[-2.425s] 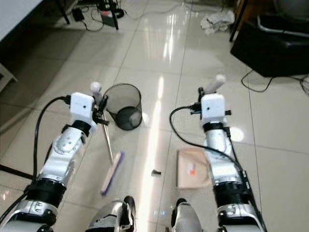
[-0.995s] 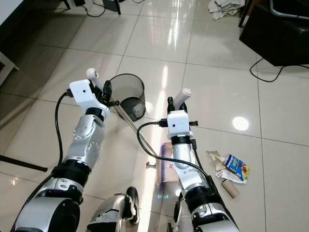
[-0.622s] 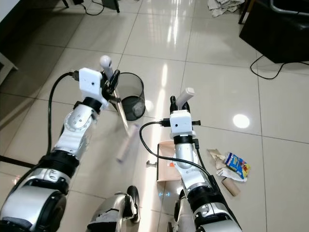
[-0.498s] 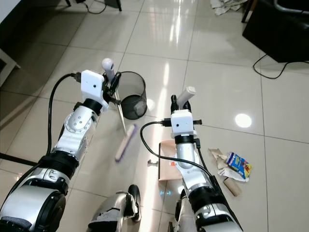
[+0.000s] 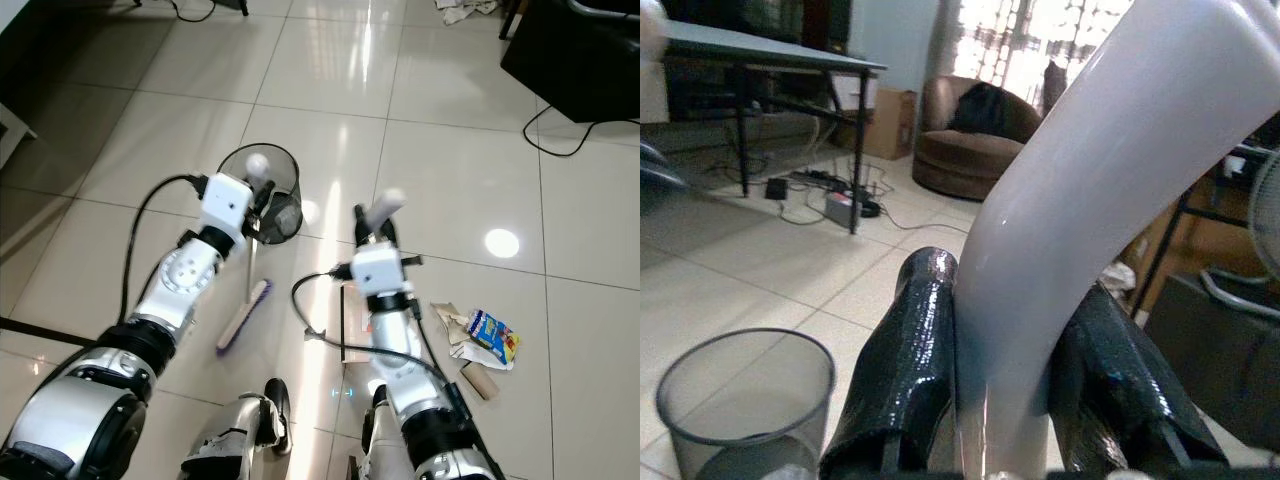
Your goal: Sweep floor
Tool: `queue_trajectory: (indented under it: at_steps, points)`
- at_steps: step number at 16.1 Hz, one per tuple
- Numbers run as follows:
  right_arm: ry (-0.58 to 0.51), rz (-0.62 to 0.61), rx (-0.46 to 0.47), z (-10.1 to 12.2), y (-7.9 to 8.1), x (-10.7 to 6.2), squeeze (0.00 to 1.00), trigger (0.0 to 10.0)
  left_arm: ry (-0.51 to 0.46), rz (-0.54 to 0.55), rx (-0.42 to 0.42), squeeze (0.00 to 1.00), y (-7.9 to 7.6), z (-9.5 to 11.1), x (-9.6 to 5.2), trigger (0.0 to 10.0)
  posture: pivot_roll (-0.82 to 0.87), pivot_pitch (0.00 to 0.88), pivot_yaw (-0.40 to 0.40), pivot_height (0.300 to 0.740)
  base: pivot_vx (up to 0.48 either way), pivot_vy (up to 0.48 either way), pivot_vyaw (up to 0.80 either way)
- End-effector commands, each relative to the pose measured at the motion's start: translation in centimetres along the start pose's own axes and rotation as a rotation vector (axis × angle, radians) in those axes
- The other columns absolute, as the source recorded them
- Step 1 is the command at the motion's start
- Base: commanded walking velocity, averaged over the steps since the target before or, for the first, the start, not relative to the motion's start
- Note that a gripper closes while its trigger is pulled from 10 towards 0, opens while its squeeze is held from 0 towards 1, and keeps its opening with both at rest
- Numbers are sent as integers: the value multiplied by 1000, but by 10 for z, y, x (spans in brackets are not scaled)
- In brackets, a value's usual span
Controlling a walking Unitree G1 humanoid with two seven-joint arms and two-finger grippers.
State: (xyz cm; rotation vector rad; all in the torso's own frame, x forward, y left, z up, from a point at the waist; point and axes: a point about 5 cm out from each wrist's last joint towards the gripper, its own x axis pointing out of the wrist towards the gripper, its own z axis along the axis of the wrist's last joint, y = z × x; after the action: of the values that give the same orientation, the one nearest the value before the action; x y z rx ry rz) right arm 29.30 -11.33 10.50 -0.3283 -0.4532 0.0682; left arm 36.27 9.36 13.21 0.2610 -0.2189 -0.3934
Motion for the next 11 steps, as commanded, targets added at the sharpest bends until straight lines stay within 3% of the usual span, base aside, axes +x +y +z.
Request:
queue_trajectory:
  at_steps: [1, 2, 4, 6, 11]
  points:
    - [32, 23, -8, -3, 5, -7, 0, 10000, 20, 23, -8, 0, 1, -6, -4, 10000, 41, 320, 141, 740, 0, 0, 0]
    - [38, 21, -4, -4, 6, -8, 0, 10000, 25, 34, -21, 0, 1, -7, -5, 10000, 41, 320, 141, 740, 0, 0, 0]
    - [66, 4, 37, -6, 12, -10, 0, 10000, 57, 134, -136, 0, 6, -12, -5, 10000, 46, 311, 140, 740, 0, 0, 0]
    - [79, 24, 52, -5, 23, -12, 0, 10000, 94, 324, -271, 0, 19, -18, -8, 10000, 36, 303, 138, 740, 0, 0, 0]
    - [65, 54, 78, 3, 39, -15, 0, 10000, 129, 425, -424, 0, 16, -31, -17, 10000, 5, 319, 143, 740, 0, 0, 0]
